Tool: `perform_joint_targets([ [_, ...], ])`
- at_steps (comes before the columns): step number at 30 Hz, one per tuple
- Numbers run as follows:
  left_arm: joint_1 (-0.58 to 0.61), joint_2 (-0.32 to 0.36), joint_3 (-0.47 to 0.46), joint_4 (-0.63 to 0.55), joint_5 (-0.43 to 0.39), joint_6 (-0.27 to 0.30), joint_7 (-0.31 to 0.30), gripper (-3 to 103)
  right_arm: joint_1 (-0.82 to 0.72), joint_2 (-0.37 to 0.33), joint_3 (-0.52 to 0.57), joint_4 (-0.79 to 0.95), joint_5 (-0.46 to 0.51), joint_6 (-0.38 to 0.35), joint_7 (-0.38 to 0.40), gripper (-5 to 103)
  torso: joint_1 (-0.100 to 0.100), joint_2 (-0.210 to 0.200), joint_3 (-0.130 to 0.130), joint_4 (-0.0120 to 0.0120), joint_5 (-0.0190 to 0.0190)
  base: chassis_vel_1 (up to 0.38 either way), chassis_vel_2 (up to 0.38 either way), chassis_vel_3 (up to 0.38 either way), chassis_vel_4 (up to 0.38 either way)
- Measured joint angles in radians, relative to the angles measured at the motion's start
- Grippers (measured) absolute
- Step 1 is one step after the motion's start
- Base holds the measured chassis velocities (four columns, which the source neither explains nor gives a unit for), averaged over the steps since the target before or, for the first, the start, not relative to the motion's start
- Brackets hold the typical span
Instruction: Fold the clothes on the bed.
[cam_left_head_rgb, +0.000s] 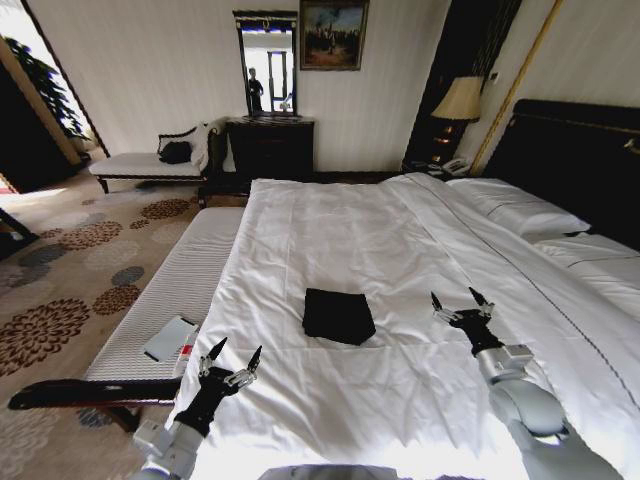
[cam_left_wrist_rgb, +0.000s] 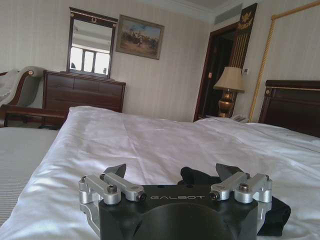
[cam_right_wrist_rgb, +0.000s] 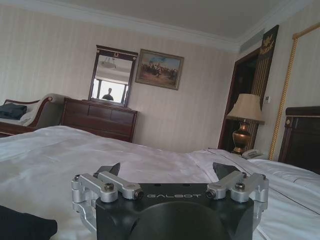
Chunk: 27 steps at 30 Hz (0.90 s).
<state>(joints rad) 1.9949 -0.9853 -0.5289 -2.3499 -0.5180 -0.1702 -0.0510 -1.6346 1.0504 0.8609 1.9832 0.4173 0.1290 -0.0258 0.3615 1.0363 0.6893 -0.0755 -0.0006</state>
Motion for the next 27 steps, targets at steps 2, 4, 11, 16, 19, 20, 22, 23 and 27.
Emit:
perform_joint_targets([
  [2,0.000,0.000,0.000,0.000,0.000,0.000,0.000,100,-0.032,0.028,0.014,0.022,-0.021,0.008,-0.009,100,0.000,0.000,0.000,0.0000,0.0000,0.000,0.000,0.000,0.000],
  [4,0.000,0.000,0.000,0.000,0.000,0.000,0.000,100,-0.066,0.056,0.026,0.050,-0.056,0.008,-0.016,100,0.000,0.000,0.000,0.0000,0.0000,0.000,0.000,0.000,0.000],
  [11,0.000,0.000,0.000,0.000,0.000,0.000,0.000,100,-0.123,0.126,0.024,0.102,-0.114,0.023,-0.030,100,0.000,0.000,0.000,0.0001,-0.0002,0.000,0.000,0.000,0.000],
  [16,0.000,0.000,0.000,0.000,0.000,0.000,0.000,100,-0.119,0.125,0.020,0.102,-0.114,0.024,-0.030,100,0.000,0.000,0.000,0.0000,-0.0001,0.000,0.000,0.000,0.000],
  [19,0.000,0.000,0.000,0.000,0.000,0.000,0.000,100,-0.118,0.124,0.019,0.101,-0.114,0.024,-0.030,100,0.000,0.000,0.000,-0.0001,0.0000,0.000,0.000,0.000,0.000],
  [20,0.000,0.000,0.000,0.000,0.000,0.000,0.000,100,-0.118,0.124,0.019,0.101,-0.114,0.024,-0.030,100,0.000,0.000,0.000,-0.0001,0.0000,0.000,0.000,0.000,0.000],
  [22,0.000,0.000,0.000,0.000,0.000,0.000,0.000,100,-0.117,0.123,0.018,0.101,-0.113,0.024,-0.030,100,0.000,0.000,0.000,0.0000,0.0000,0.000,0.000,0.000,0.000],
  [23,0.000,0.000,0.000,0.000,0.000,0.000,0.000,100,-0.117,0.123,0.018,0.100,-0.113,0.024,-0.030,100,0.000,0.000,0.000,-0.0001,0.0000,0.000,0.000,0.000,0.000],
  [27,0.000,0.000,0.000,0.000,0.000,0.000,0.000,100,-0.116,0.123,0.017,0.100,-0.112,0.023,-0.030,100,0.000,0.000,0.000,-0.0002,0.0000,0.000,0.000,0.000,0.000],
])
